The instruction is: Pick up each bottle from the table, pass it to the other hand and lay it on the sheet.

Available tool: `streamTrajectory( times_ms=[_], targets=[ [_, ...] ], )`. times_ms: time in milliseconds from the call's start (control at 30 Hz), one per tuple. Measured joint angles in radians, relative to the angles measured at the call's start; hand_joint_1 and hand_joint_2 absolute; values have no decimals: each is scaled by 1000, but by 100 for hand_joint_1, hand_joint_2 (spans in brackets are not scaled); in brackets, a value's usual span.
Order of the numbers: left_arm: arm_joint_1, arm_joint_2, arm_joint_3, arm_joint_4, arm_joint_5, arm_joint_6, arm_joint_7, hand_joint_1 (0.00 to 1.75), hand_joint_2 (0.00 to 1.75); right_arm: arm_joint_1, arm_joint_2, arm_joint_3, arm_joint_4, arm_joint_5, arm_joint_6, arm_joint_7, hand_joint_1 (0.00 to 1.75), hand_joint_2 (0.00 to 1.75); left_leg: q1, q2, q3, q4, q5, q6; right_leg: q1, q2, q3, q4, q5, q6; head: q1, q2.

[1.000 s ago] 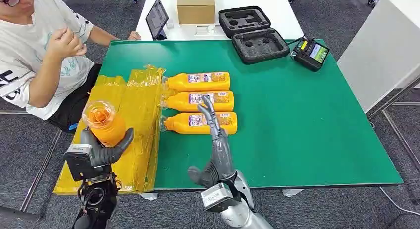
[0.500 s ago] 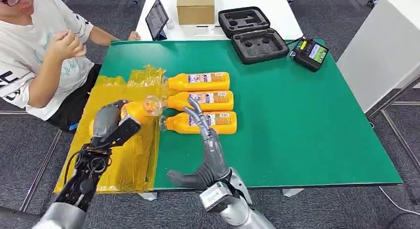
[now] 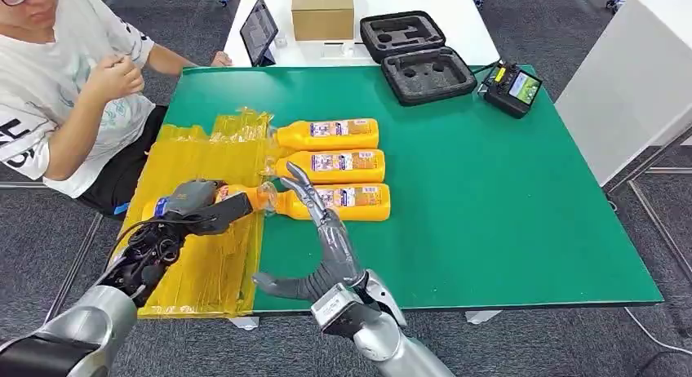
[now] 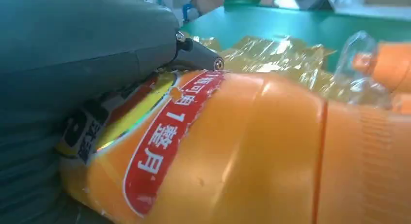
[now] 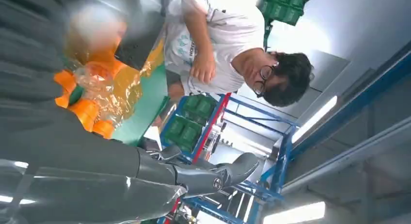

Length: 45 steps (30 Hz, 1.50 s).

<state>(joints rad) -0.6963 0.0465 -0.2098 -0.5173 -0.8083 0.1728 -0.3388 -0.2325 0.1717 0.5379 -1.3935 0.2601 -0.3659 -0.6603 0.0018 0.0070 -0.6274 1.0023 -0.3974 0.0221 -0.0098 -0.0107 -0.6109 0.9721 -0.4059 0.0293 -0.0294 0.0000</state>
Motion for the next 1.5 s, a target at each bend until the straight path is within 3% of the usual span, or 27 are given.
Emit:
streamTrajectory(
  times_ms=[1033,1200,1267,1300,1333,1400,1433,1500],
  targets=[
    [-39,80,-13,72,-120,5,121,175,175,24,0,0,11,32,61,19,0,175,0,0,0,0,0,0,0,0,0,0,0,-1,0,0],
    [-51,83,-13,79,-153,-52,140,175,175,30,0,0,12,39,65,19,0,175,0,0,0,0,0,0,0,0,0,0,0,-1,0,0],
    [-55,83,-13,82,-154,-90,139,119,175,32,0,0,12,41,68,19,0,175,0,0,0,0,0,0,0,0,0,0,0,-1,0,0],
    [-57,83,-13,84,-153,-107,134,66,175,33,0,0,12,43,68,19,0,175,0,0,0,0,0,0,0,0,0,0,0,-1,0,0],
    [-61,83,-13,87,-145,-126,119,40,175,34,0,0,12,43,68,19,0,175,0,0,0,0,0,0,0,0,0,0,0,-1,0,0],
    [-66,82,-8,90,-98,-217,47,35,175,34,0,0,12,44,68,19,0,175,0,0,0,0,0,0,0,0,0,0,0,-1,0,0],
    [-70,82,-3,93,-75,-275,1,7,175,33,0,0,13,44,69,19,0,175,0,0,1,0,0,0,0,0,1,0,0,-1,0,0],
    [-78,84,-1,97,-28,-409,-99,0,175,30,0,0,17,44,70,21,0,175,0,0,2,0,0,0,0,0,2,0,0,-1,-1,0]
  ],
)
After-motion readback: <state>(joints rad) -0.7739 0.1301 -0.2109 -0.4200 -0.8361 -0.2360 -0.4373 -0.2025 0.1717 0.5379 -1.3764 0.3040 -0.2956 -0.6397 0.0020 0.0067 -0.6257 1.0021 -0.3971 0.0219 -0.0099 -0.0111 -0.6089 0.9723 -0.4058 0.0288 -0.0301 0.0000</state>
